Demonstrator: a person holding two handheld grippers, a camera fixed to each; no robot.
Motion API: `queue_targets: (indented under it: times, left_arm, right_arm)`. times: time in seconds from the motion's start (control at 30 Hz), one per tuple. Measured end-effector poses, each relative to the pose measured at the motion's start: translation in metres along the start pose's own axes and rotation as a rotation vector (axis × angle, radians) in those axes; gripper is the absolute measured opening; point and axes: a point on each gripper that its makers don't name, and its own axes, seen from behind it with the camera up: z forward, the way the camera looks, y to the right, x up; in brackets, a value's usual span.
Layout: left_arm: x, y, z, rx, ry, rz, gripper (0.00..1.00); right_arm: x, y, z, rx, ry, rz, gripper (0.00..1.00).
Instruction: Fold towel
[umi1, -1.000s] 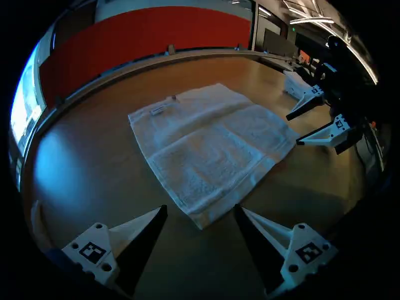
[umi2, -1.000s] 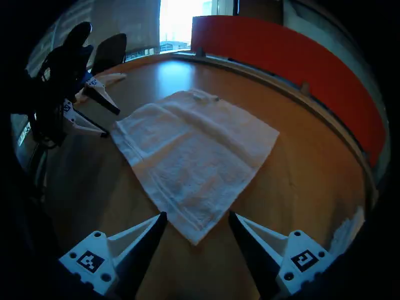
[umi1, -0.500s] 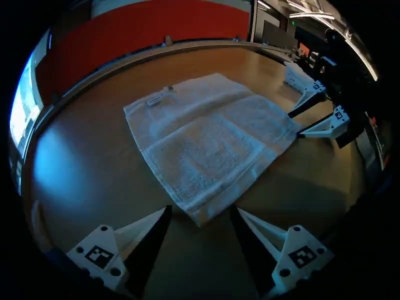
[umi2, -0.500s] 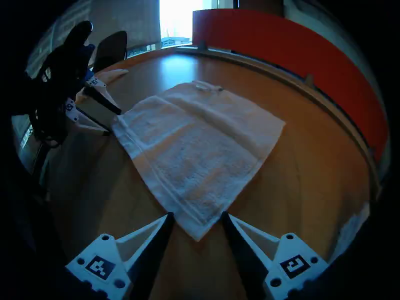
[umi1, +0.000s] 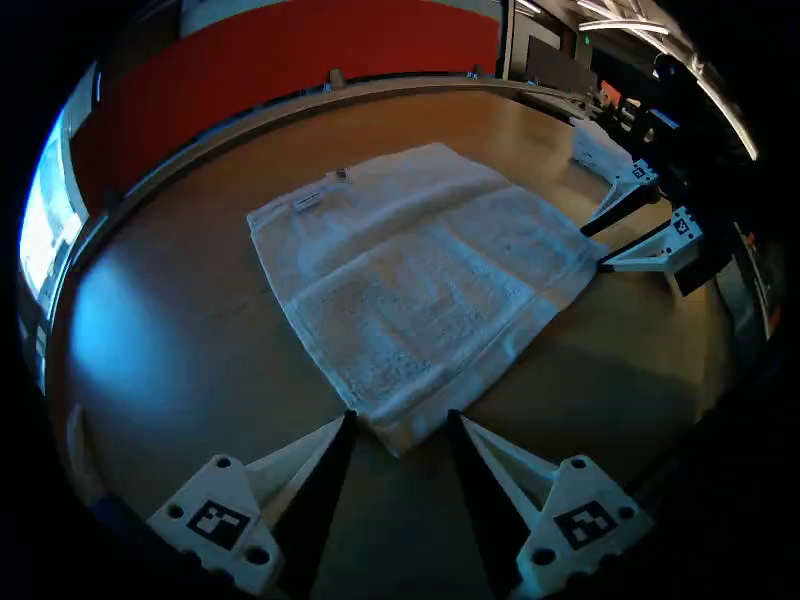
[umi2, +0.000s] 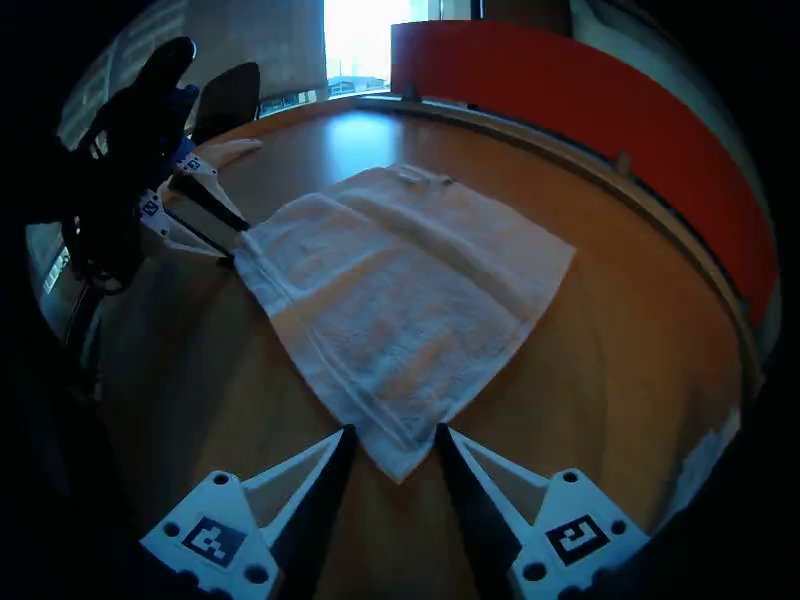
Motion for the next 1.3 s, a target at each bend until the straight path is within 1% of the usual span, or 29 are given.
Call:
queue_targets:
  times: [0.07, 0.13, 0.2, 0.27, 0.3, 0.37, 0.47, 0.53, 0.57, 0.67, 0.77, 0.87, 1.07, 1.17, 1.3]
  left_arm:
    - [0.0, 0.0, 0.0, 0.0, -0.001, -0.001, 0.53]
    - [0.001, 0.001, 0.0, 0.0, -0.002, -0.001, 0.51]
    - [0.001, 0.001, 0.0, 0.0, -0.003, -0.003, 0.46]
    - [0.001, 0.001, 0.001, 0.002, -0.004, -0.005, 0.34]
    - [0.001, 0.001, 0.001, 0.001, -0.005, -0.01, 0.31]
    - [0.002, 0.001, 0.001, 0.001, -0.006, -0.019, 0.24]
    - [0.004, 0.002, 0.0, -0.005, -0.006, -0.039, 0.14]
    - [0.005, 0.003, -0.001, -0.012, -0.007, -0.06, 0.08]
    - [0.005, 0.004, -0.001, -0.015, -0.007, -0.07, 0.08]
    - [0.009, 0.006, -0.004, -0.018, 0.004, -0.08, 0.08]
    - [0.016, 0.004, -0.011, -0.012, 0.021, -0.083, 0.08]
    - [0.024, 0.004, -0.02, -0.01, 0.034, -0.097, 0.08]
    - [0.041, 0.001, -0.04, 0.002, 0.065, -0.123, 0.08]
    - [0.048, 0.001, -0.051, 0.007, 0.073, -0.13, 0.08]
    - [0.054, 0.004, -0.067, 0.004, 0.084, -0.146, 0.08]
  right_arm:
    - [0.0, 0.0, 0.0, 0.0, 0.0, 0.001, 0.51]
    - [0.001, 0.001, 0.001, -0.001, -0.001, 0.004, 0.44]
    - [0.001, 0.002, 0.001, -0.003, -0.002, 0.008, 0.35]
    - [0.002, 0.003, 0.002, -0.003, -0.003, 0.012, 0.24]
    - [0.002, 0.003, 0.002, -0.001, -0.003, 0.013, 0.17]
    - [0.003, 0.002, 0.002, 0.003, -0.003, 0.017, 0.12]
    - [0.005, -0.001, 0.002, 0.009, 0.002, 0.015, 0.1]
    - [0.008, 0.0, 0.001, -0.001, 0.009, 0.01, 0.09]
    - [0.009, 0.0, 0.0, -0.006, 0.013, 0.008, 0.09]
    - [0.012, 0.001, -0.003, -0.014, 0.019, 0.011, 0.09]
    - [0.017, 0.001, -0.009, -0.015, 0.032, 0.021, 0.09]
    - [0.025, 0.002, -0.015, -0.021, 0.047, 0.024, 0.09]
    - [0.043, 0.001, -0.031, -0.033, 0.076, 0.012, 0.09]
    - [0.054, -0.001, -0.043, -0.037, 0.095, 0.001, 0.09]
    - [0.064, -0.004, -0.059, -0.042, 0.11, -0.02, 0.09]
